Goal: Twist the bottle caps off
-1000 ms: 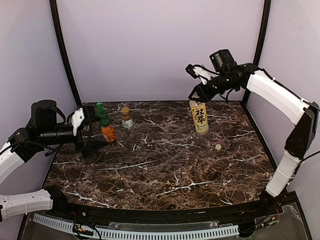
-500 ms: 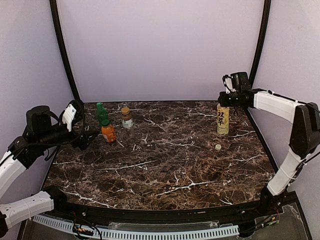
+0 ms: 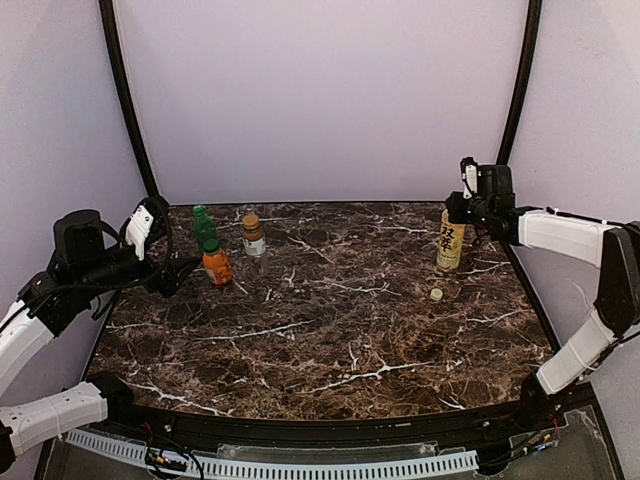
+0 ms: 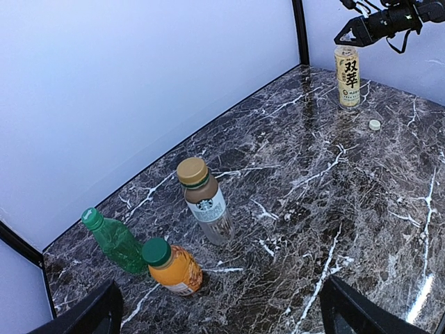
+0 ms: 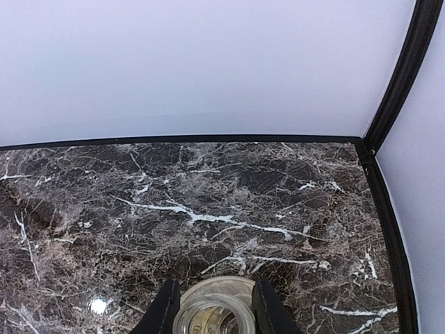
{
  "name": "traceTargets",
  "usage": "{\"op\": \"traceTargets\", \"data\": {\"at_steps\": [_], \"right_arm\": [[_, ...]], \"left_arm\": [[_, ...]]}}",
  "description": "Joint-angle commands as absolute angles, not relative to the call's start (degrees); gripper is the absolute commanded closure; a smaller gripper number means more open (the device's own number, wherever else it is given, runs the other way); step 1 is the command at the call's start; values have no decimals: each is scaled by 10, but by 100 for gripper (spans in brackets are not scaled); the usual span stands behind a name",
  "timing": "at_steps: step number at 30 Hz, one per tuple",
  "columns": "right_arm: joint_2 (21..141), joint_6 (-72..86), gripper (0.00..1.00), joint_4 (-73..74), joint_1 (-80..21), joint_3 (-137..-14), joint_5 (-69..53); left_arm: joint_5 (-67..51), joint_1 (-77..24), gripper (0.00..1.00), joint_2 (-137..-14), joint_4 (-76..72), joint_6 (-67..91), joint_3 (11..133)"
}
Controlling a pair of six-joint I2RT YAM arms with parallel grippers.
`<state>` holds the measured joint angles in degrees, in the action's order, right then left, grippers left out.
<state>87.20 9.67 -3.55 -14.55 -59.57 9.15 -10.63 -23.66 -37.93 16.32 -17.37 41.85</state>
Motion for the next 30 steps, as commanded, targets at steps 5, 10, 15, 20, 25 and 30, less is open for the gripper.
{"op": "traceTargets", "data": {"at_steps": [5, 10, 15, 20, 25, 30], "right_arm": [[857, 101, 100, -55, -141, -563, 102], [835, 111, 87, -79, -141, -531, 101], [821, 115, 61, -80, -139, -521, 107], [818, 110, 52, -79, -139, -526, 106], [817, 108, 46, -78, -138, -530, 94], [811, 102, 28, -59, -138, -545, 97]], "left_arm": [[-113, -234, 0, -380, 150, -175, 412], [-117, -234, 0, -380, 149, -174, 413], [-120, -234, 0, -381, 148, -174, 413], [-121, -234, 0, -378, 148, -172, 411], [-123, -234, 0, -375, 151, -172, 410], [-120, -234, 0, -373, 149, -166, 407]]}}
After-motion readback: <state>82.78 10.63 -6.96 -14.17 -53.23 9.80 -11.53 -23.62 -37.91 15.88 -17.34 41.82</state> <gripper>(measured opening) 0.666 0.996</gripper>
